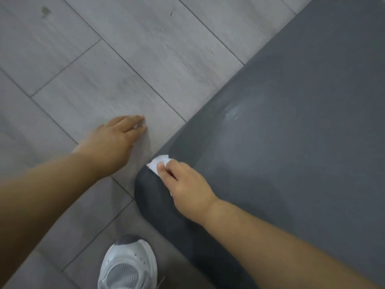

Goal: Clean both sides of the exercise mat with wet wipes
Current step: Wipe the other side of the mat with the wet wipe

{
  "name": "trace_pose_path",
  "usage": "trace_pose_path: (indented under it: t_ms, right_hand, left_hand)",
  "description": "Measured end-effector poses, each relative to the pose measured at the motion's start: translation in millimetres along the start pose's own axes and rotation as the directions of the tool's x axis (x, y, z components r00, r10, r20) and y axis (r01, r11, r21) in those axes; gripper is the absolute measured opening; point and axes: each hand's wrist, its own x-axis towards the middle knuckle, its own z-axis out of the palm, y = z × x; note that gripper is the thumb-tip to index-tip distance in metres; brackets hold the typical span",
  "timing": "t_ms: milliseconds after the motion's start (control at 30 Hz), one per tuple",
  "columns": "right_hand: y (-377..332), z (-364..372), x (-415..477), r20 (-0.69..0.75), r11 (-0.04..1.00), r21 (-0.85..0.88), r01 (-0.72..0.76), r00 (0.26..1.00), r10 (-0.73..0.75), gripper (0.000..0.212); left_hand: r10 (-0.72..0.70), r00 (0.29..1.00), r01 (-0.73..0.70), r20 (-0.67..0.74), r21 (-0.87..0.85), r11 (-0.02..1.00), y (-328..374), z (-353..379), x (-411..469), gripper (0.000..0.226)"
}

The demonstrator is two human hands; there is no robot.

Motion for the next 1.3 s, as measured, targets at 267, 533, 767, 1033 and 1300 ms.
trace_pose_path:
  t_ms: [267, 533, 767, 1033, 1300]
  right_hand:
    - [2.0, 11.5, -23.4, 0.133, 0.944, -0.075, 0.321, 0.942, -0.309, 0.020]
    - [120.5, -79.0, -2.1, -0.309, 0.946, -0.282, -0.160, 0.948, 0.069, 0.034]
    - [216.6, -160.0, 15.7, -0.524, 0.683, -0.078, -0.727, 0.612, 0.592, 0.034]
    - [81.6, -38.3, -20.7, -0.257, 0.981, -0.078, -0.180, 0.954, 0.154, 0.030]
    - [14.2, 32.5, -113.9, 0.254, 0.944, 0.022, 0.328, 0.912, -0.323, 0.045]
  left_hand:
    - [-0.044, 0.998, 0.044, 0.035, 0.005, 0.999, 23.8, -3.3, -6.4, 0.042]
    - [0.081, 0.997, -0.081, -0.002, -0.081, 0.993, 55.8, -10.8, 22.1, 0.040]
    - [0.165, 0.986, -0.163, 0.033, -0.036, 0.986, 61.1, -9.6, 35.9, 0.042]
    - [0.106, 0.991, -0.103, 0.079, -0.036, 0.994, 66.9, -11.4, 39.8, 0.045]
    - [-0.018, 0.979, 0.005, 0.205, 0.065, 0.998, 88.4, -21.6, 36.0, 0.049]
